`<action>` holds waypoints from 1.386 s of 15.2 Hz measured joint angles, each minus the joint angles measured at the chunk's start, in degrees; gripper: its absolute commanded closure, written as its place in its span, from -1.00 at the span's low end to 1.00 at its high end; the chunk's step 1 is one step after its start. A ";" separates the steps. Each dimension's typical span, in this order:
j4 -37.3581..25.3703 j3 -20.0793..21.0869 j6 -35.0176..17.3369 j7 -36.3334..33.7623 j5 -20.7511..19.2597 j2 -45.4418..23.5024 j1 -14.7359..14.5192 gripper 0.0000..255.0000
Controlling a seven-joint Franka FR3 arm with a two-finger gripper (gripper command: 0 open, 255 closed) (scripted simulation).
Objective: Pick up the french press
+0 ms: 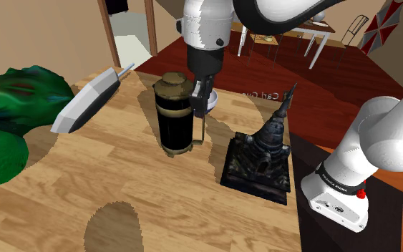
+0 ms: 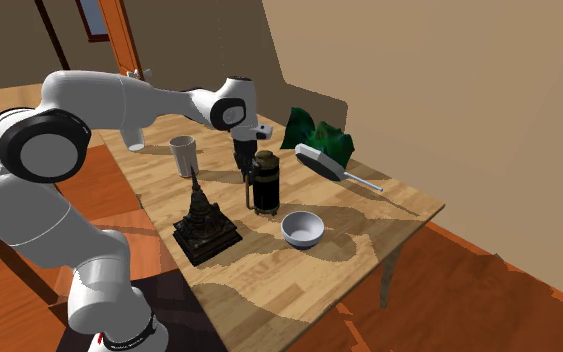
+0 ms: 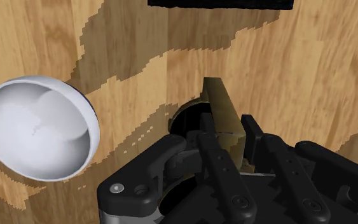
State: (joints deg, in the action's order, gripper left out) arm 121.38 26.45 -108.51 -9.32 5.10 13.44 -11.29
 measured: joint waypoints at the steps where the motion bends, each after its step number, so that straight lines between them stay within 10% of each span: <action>1: 0.00 -0.01 -0.01 0.01 0.01 0.04 0.00 1.00; 21: -9.26 -0.69 9.77 0.19 -0.17 0.40 0.34 1.00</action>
State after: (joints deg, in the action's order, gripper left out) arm 112.12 25.76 -98.74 -9.12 4.93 13.84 -10.95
